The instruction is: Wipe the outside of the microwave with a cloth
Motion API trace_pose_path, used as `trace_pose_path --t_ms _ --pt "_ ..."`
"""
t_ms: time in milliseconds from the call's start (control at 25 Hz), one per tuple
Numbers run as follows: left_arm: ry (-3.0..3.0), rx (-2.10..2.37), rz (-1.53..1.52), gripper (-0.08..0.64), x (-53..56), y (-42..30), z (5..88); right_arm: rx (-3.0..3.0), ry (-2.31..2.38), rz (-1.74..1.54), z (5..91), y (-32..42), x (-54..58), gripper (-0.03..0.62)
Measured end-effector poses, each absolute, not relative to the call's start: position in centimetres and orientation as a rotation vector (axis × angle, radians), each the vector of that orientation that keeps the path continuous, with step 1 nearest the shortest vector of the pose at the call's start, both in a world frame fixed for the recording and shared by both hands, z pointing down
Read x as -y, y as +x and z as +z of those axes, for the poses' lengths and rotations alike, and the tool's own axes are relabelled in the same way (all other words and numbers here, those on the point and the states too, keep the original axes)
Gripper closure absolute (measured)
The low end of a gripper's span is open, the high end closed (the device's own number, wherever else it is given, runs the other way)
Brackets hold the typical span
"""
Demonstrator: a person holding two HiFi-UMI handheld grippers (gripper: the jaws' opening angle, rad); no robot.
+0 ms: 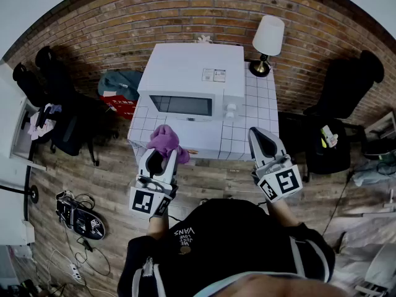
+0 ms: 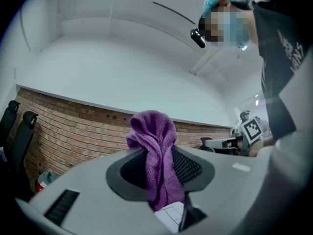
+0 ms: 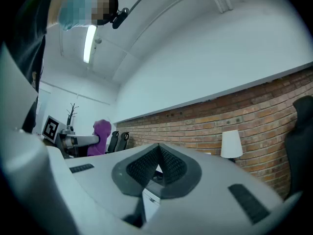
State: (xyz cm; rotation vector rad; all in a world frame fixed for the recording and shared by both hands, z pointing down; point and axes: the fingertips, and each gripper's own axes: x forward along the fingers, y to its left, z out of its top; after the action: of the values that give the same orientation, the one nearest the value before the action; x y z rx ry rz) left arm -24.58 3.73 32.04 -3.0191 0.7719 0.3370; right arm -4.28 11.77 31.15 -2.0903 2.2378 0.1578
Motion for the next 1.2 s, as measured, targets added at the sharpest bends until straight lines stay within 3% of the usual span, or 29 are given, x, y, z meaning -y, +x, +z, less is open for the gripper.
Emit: trace_pose_path --t_ms 480,1200 --pt "-3.077 -0.675 0.362 0.417 -1.7 -25.1 33.0 -2.173 -2.096 0.1 32.1 -5.3 -10.7 0.595" --pt "-3.067 -0.542 0.243 0.417 7.7 -15.6 31.6 -2.168 -2.095 0.1 32.3 3.9 -1.7 0.594"
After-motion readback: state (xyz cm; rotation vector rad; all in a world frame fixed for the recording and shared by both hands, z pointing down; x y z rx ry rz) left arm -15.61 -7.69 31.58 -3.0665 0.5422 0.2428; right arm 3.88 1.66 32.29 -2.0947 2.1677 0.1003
